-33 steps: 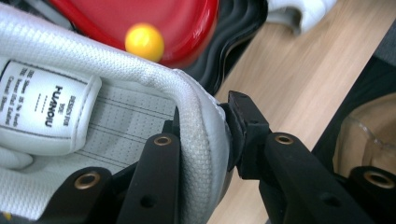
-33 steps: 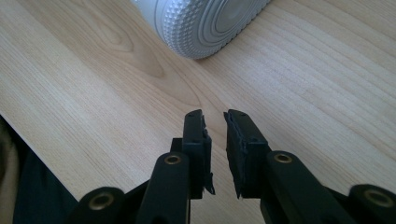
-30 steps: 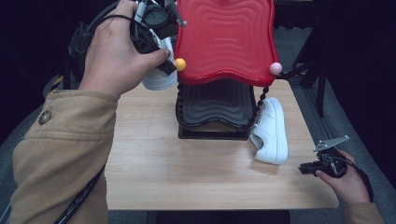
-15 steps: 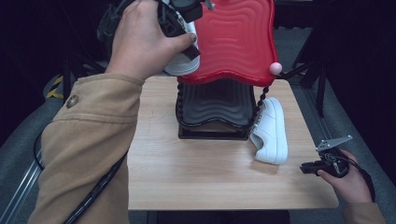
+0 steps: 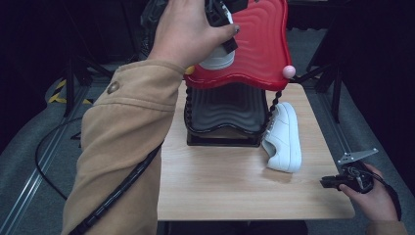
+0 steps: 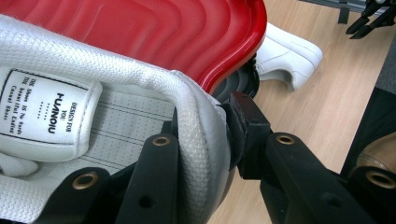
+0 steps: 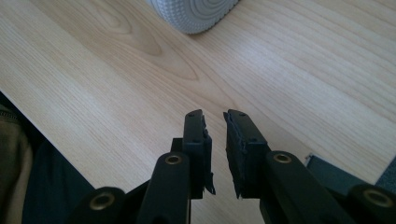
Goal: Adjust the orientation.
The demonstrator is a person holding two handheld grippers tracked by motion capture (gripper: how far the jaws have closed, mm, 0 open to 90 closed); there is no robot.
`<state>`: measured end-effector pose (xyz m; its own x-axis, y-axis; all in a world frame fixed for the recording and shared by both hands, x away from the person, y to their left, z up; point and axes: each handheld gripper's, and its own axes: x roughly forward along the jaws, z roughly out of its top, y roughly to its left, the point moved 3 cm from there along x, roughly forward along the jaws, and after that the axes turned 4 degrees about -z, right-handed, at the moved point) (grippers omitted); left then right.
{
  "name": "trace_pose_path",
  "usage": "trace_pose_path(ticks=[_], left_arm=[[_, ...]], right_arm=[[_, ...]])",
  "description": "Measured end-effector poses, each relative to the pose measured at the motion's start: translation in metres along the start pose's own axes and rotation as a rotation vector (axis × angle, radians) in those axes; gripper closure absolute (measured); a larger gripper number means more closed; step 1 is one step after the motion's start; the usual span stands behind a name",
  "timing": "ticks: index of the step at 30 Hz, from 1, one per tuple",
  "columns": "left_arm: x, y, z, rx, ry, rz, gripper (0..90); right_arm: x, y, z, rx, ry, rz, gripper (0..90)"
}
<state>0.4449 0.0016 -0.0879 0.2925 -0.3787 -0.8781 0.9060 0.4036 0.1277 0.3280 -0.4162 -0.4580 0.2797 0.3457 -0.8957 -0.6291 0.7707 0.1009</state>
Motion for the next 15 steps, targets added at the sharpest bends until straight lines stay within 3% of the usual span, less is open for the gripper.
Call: trace_pose_path(ticks=[7,11,15], left_arm=[[0.015,0.013,0.013,-0.007,-0.015,0.011,74.0],[0.022,0.019,0.015,0.014,-0.004,0.033,74.0],[0.027,0.02,0.014,0.027,-0.035,0.01,74.0]], right_arm=[[0.0,0.001,-0.006,0.012,0.013,0.001,77.8],[0.003,0.005,-0.006,0.008,0.024,0.013,77.5],[0.008,0.008,-0.005,0.004,0.039,0.031,76.9]])
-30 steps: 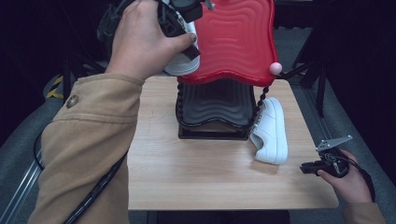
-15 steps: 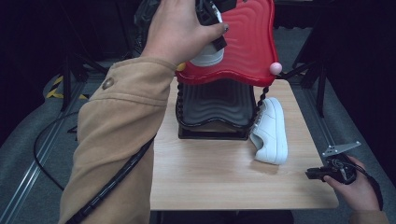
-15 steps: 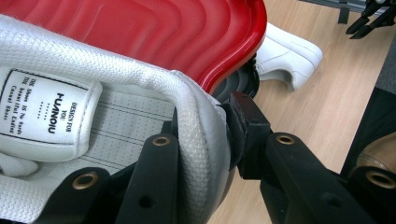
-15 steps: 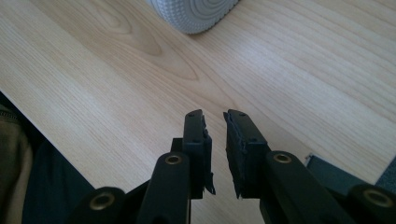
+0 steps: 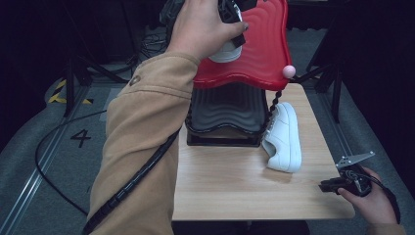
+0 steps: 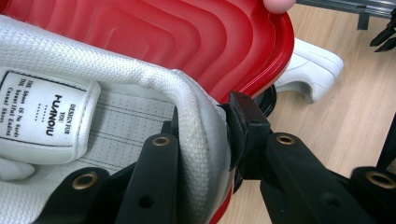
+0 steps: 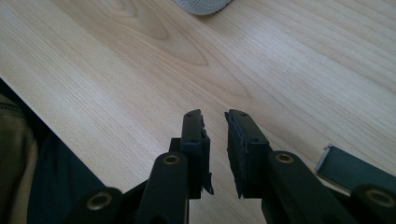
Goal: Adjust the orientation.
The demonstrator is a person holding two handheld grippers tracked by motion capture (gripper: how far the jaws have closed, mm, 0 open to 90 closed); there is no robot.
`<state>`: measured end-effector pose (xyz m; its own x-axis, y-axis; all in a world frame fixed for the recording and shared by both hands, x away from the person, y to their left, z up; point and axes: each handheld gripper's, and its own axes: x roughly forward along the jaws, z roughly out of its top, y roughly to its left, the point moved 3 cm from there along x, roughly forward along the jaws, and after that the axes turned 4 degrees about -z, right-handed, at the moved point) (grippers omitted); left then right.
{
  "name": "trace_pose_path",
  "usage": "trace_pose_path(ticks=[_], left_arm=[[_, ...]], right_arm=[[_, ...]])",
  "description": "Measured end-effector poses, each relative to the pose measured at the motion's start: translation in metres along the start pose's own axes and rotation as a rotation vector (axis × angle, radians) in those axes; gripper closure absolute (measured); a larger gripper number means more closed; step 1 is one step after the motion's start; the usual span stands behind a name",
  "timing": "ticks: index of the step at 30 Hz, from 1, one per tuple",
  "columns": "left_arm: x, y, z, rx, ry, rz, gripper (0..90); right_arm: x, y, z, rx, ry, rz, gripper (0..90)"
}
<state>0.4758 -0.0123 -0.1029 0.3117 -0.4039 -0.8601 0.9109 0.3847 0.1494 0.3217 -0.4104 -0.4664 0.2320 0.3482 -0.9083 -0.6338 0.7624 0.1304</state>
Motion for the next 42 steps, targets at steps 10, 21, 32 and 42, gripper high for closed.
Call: trace_pose_path(ticks=[10,21,32,42], left_arm=[[0.019,-0.005,-0.003,0.068,0.024,-0.03,73.8],[0.042,-0.004,-0.011,0.058,0.102,-0.033,74.5],[0.043,-0.001,-0.011,0.046,0.129,0.001,74.9],[0.046,-0.002,-0.019,0.02,0.152,-0.037,75.0]], right_arm=[[0.007,0.006,0.003,-0.022,0.022,0.017,76.6],[0.011,0.008,0.006,-0.028,0.033,0.026,75.6],[0.01,0.008,0.006,-0.032,0.027,0.033,75.5],[0.012,0.008,0.007,-0.031,0.031,0.037,74.9]])
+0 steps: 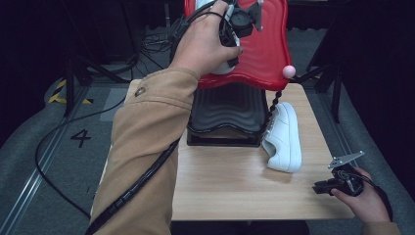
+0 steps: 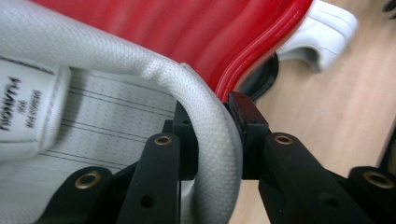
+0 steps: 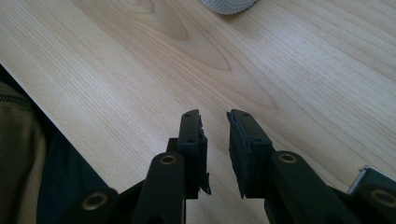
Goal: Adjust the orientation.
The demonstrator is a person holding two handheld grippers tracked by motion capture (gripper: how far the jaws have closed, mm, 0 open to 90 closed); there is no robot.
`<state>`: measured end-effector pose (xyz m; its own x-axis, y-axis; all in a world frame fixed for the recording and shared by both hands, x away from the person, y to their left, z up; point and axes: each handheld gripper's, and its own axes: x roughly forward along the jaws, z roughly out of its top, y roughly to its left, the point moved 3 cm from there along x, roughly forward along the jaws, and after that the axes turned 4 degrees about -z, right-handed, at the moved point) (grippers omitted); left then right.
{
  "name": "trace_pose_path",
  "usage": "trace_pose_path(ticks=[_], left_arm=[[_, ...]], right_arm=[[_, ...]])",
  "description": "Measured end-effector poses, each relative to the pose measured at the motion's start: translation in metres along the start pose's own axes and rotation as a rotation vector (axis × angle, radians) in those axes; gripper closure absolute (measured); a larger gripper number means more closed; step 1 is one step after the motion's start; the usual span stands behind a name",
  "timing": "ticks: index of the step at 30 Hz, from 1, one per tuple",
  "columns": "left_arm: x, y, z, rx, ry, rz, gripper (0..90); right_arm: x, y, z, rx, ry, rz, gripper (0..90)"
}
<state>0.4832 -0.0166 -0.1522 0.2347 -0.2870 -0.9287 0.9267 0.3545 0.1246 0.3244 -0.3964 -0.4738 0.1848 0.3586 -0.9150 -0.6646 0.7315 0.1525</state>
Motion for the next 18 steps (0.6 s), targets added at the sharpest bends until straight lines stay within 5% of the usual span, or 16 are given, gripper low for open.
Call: trace_pose_path(ticks=[13,18], left_arm=[[-0.011,-0.001,-0.004,-0.035,-0.034,-0.011,59.9],[-0.031,-0.006,-0.007,-0.043,-0.063,-0.021,56.0]], right_arm=[[-0.001,0.0,0.003,-0.006,-0.01,-0.001,74.6],[0.0,0.0,0.003,-0.006,-0.005,-0.001,74.1]])
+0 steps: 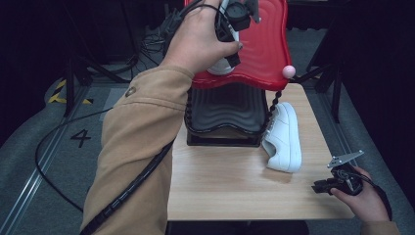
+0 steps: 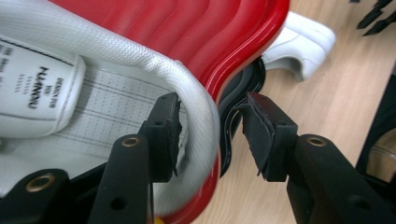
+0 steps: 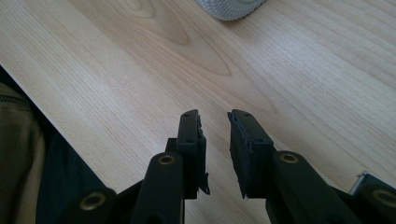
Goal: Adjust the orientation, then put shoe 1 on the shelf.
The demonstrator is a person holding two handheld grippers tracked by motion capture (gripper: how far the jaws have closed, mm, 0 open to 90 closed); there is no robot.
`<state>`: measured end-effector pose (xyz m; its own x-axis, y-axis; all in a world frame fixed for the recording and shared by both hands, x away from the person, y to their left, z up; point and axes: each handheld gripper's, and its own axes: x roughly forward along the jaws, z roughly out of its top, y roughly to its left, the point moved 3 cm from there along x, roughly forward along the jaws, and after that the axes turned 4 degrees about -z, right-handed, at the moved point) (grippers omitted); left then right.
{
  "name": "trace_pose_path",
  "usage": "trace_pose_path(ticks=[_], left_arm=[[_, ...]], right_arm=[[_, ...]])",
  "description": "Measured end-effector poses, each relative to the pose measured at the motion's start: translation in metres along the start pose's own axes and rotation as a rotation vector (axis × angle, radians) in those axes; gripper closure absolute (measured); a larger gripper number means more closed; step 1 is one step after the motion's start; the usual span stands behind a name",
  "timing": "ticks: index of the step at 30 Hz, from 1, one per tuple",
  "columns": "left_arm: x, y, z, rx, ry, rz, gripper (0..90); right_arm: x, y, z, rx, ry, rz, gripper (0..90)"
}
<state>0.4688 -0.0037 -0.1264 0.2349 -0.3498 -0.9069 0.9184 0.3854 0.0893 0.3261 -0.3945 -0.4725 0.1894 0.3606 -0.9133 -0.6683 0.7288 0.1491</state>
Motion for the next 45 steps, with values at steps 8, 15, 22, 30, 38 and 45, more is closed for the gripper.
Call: trace_pose_path(ticks=[8,15,22,30,38,45], left_arm=[[-0.028,-0.012,-0.009,0.01,-0.064,0.015,49.4],[-0.043,-0.026,-0.025,0.029,-0.081,0.016,49.1],[-0.032,-0.04,-0.041,0.034,-0.071,-0.026,48.9],[-0.001,-0.067,-0.064,0.075,-0.061,-0.098,48.9],[0.035,-0.087,-0.091,0.082,-0.08,-0.177,48.2],[0.078,-0.093,-0.119,0.028,-0.105,-0.231,48.8]], right_arm=[[0.002,0.001,0.004,-0.016,-0.003,0.002,73.7],[0.004,0.003,0.011,-0.028,-0.009,0.009,73.0],[0.002,0.003,0.019,-0.039,-0.03,0.026,73.1],[-0.001,-0.001,0.03,-0.052,-0.06,0.04,75.8],[-0.001,0.0,0.037,-0.067,-0.069,0.045,78.7],[0.001,0.002,0.04,-0.062,-0.07,0.051,78.3]])
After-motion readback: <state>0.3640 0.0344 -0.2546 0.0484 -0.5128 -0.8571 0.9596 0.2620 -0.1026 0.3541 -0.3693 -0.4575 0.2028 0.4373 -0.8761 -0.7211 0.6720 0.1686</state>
